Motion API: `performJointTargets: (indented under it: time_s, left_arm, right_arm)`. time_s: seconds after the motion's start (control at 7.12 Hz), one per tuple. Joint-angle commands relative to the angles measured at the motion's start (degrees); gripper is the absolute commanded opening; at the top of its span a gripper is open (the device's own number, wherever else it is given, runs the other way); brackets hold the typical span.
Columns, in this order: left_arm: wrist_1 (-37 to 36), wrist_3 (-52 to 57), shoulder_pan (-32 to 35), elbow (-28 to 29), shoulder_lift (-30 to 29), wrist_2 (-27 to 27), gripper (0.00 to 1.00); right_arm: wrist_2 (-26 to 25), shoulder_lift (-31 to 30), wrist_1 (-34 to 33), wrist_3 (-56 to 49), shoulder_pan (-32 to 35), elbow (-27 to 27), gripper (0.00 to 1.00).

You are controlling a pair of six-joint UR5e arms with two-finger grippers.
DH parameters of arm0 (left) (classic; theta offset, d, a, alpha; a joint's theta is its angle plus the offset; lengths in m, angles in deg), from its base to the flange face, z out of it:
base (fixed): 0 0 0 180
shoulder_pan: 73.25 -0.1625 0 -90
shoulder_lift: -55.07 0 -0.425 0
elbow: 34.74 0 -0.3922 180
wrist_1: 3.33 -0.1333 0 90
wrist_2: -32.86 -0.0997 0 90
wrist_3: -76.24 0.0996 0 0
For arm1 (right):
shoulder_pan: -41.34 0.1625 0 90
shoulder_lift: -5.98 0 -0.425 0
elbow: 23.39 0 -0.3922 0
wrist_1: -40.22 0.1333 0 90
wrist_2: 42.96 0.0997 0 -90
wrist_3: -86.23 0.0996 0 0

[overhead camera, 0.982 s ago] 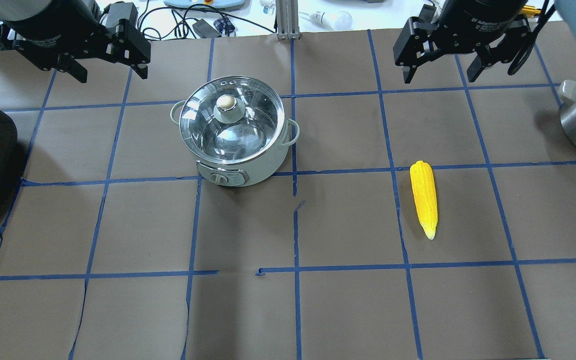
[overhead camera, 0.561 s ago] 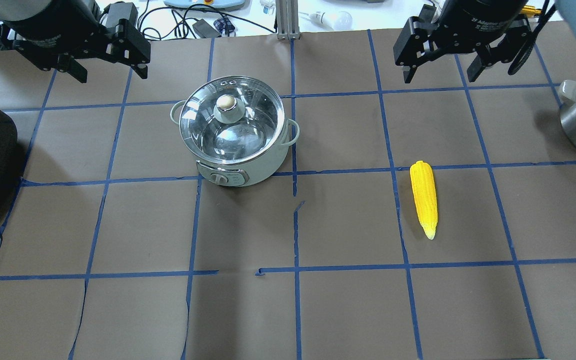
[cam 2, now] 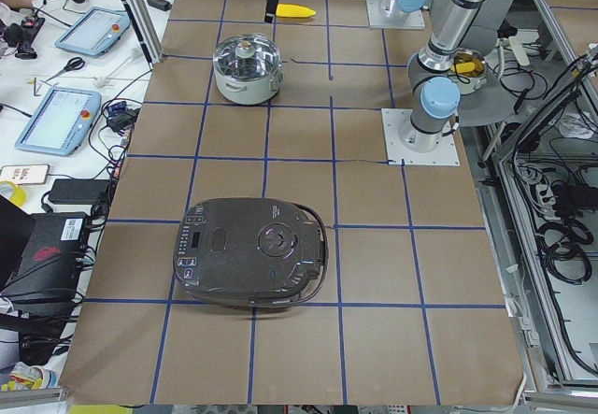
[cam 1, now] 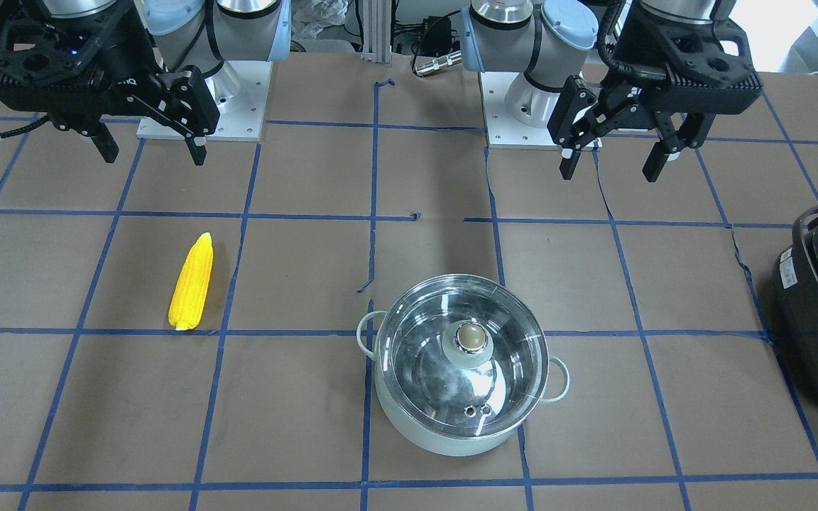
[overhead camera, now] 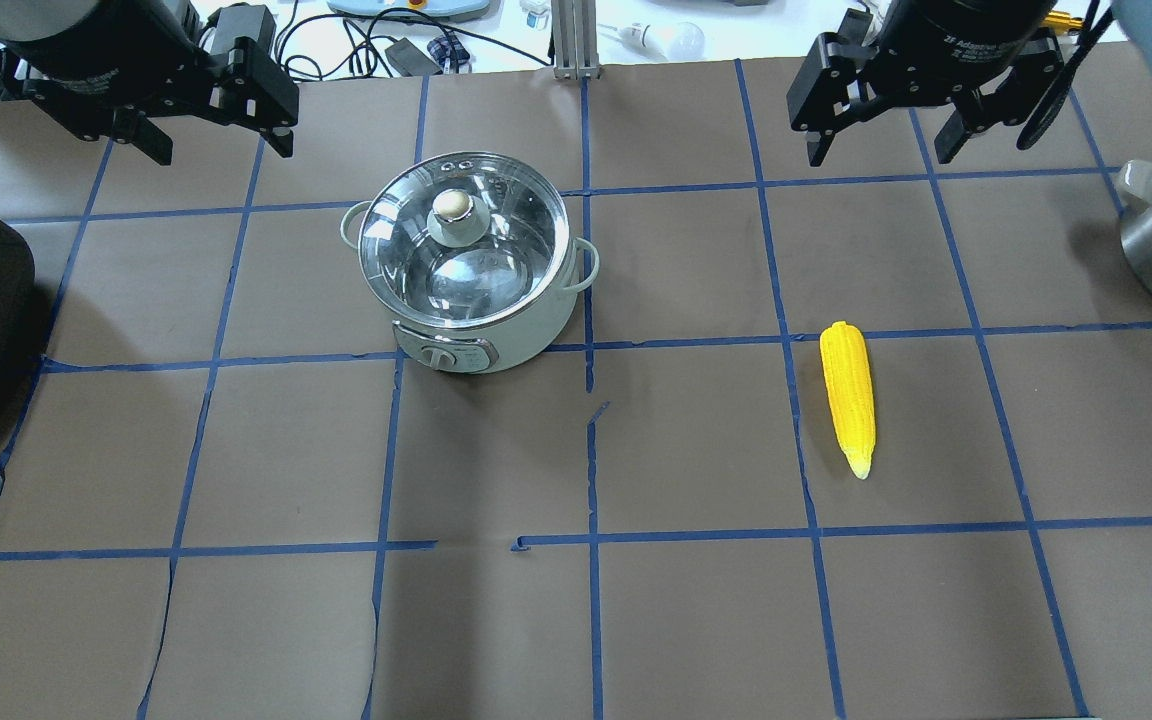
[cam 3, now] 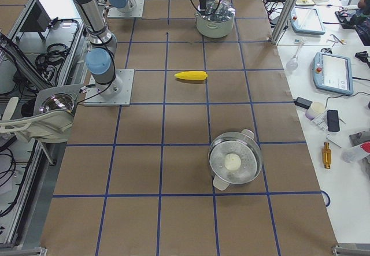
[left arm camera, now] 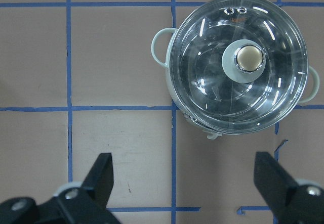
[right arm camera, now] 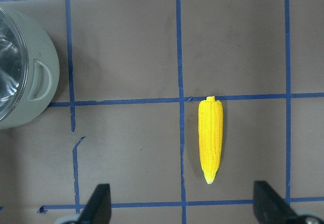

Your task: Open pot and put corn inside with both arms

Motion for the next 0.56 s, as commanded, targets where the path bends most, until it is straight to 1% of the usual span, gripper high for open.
performJointTargets:
  time_s: [0.0, 0.28, 0.42]
  left_arm:
    - [0.0, 0.08, 0.01, 0.0, 0.02, -0.15, 1.0]
    - [-0.17, -0.53, 0.28, 0.26, -0.33, -1.02, 1.0]
    - [-0.18, -0.89, 0.37, 1.13, -1.11, -2.85, 1.0]
  right_arm:
    - [0.0, -0.09, 0.09, 0.0, 0.0, 0.0, 1.0]
    - [0.08, -0.09, 0.09, 0.0, 0.0, 0.0, 1.0]
    - [0.09, -0.09, 0.09, 0.0, 0.0, 0.0, 1.0]
